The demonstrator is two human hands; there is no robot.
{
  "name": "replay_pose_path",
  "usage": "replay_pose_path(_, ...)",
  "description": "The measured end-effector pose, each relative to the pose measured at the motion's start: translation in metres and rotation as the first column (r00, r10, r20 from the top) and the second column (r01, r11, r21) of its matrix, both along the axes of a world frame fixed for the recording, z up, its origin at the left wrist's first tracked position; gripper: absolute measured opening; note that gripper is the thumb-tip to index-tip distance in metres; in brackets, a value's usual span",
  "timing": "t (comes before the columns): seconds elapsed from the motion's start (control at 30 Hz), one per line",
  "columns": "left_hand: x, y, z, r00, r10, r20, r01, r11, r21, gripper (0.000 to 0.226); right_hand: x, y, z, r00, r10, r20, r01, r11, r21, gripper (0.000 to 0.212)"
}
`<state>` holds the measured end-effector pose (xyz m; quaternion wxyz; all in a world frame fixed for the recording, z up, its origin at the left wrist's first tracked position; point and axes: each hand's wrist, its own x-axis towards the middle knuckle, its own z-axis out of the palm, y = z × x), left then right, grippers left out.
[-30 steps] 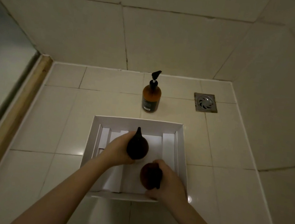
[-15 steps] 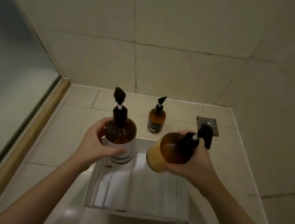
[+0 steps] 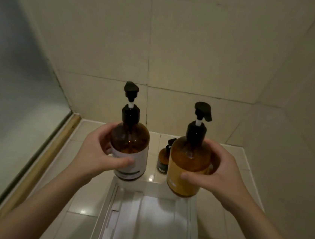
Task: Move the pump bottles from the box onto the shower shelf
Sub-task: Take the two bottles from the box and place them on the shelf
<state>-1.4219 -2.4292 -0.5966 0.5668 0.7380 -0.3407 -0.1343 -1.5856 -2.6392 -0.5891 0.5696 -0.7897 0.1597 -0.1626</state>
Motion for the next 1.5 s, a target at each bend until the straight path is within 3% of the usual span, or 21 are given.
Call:
replay_pose_path(0.2, 0.009, -0.008, 0.058, 0.999, 0.011, -0.044, -0.013, 0.999, -0.044, 0.068, 0.008, -0.012, 0.061, 1.000, 0.001, 0.006, -0.001, 1.000, 0.021, 0.075)
replay_pose_path(0.4, 0.012, -0.013, 0.168, 0.999, 0.021, -0.045, -0.022, 0.999, -0.026, 0.070, 0.013, -0.022, 0.171, 0.999, 0.010, 0.047, -0.010, 1.000, -0.001, 0.070)
replay_pose_path(0.53, 0.014, -0.012, 0.261, 0.996, 0.052, -0.068, -0.057, 0.996, -0.067, 0.079, 0.012, -0.027, 0.269, 0.997, 0.001, 0.074, -0.001, 1.000, -0.002, 0.071)
replay_pose_path(1.13, -0.035, -0.012, 0.703, 0.996, 0.052, -0.078, -0.066, 0.979, -0.192, 0.073, -0.051, -0.031, 0.720, 0.983, -0.051, 0.176, 0.061, 0.997, -0.056, 0.065)
replay_pose_path(1.33, -0.050, -0.008, 0.796, 1.000, -0.005, -0.024, -0.001, 0.972, -0.236, 0.074, -0.067, -0.029, 0.807, 0.984, -0.050, 0.170, 0.064, 0.995, -0.078, 0.065)
replay_pose_path(1.5, -0.054, -0.009, 0.831, 0.999, -0.051, 0.007, 0.051, 0.963, -0.265, 0.070, -0.074, -0.024, 0.839, 0.983, -0.063, 0.173, 0.089, 0.985, -0.146, 0.070)
